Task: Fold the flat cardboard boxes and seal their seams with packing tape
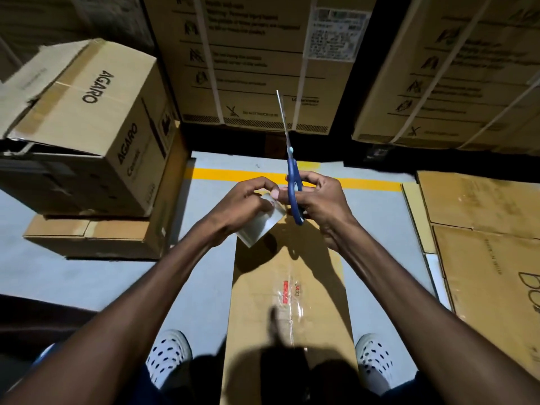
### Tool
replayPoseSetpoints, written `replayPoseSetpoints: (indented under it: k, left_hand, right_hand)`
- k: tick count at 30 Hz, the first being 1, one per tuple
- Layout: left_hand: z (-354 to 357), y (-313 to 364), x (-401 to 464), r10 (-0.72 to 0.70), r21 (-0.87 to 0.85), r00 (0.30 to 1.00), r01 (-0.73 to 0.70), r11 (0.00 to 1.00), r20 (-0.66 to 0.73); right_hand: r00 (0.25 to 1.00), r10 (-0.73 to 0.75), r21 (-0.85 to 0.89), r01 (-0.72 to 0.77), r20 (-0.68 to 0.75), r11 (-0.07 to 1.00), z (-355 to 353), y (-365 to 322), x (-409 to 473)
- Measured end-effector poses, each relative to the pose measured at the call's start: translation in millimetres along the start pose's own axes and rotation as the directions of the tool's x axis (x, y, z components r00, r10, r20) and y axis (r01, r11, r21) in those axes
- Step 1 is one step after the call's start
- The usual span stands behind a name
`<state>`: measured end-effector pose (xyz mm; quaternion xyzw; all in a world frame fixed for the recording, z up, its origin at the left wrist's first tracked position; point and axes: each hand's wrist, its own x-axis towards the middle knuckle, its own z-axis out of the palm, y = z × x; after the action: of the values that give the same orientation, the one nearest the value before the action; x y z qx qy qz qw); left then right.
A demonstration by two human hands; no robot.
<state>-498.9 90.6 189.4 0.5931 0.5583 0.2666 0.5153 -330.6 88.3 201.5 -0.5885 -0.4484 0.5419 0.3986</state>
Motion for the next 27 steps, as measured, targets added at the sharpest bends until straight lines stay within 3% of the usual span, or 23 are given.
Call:
replayPoseSetpoints:
  k: [7, 13, 17, 22, 27]
  left_hand:
    - [-7, 2, 6, -0.003, 0.068, 1.000, 0.004, 0.998, -0.023]
    - [-13, -5, 20, -0.001, 0.174, 0.997, 0.014, 0.985, -0.075]
    - [-21, -9, 27, 0.077, 0.266, 0.988, -0.038, 0.963, -0.137]
    - [-32, -7, 25, 0.057, 0.160, 0.990, -0.036, 0.986, -0.128]
    - [-58, -18, 26, 0.056, 0.092, 0.983, -0.040, 0.995, -0.172]
  right_hand:
    - [0.988, 0.129, 0.045, -0.126, -0.087, 0.991, 3, 6, 14]
    - [0.986, 0.117, 0.068, -0.110, -0.116, 0.992, -3, 0, 24]
    - [0.975, 0.137, 0.102, -0.121, -0.173, 0.987, 0, 7, 32]
    - [0.966, 0.153, 0.117, -0.131, -0.207, 0.985, 2, 9, 43]
    - [0.911, 0.159, 0.120, -0.121, -0.380, 0.985, -34, 10, 69]
